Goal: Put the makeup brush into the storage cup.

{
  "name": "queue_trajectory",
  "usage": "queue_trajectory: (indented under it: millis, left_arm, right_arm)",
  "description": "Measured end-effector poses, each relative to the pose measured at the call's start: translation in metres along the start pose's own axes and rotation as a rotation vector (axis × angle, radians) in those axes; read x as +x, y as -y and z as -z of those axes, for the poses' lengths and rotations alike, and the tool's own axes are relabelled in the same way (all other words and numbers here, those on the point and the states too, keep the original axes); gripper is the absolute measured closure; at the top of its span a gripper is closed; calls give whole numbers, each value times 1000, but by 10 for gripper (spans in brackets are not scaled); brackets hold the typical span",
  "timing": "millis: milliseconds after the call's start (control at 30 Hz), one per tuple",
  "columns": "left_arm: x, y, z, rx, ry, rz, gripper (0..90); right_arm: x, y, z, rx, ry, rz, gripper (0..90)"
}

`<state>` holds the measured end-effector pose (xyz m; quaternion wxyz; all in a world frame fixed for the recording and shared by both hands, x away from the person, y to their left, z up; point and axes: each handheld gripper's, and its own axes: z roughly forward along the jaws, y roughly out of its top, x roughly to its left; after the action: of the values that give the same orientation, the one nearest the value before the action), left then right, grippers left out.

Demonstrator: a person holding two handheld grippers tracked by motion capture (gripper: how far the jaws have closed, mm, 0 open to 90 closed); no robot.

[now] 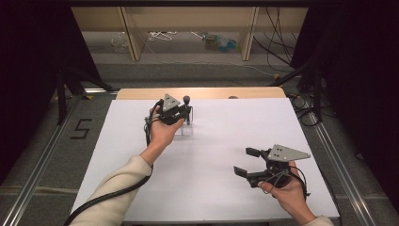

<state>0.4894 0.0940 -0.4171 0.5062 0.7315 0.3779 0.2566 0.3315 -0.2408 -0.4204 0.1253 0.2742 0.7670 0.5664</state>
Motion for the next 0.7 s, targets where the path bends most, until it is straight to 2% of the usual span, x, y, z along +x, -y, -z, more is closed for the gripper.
queue_trajectory:
  millis: [700]
  left_arm:
    - [0,5,-3,1,1,15,776]
  right_arm:
    - [0,0,0,2,-2,0,171]
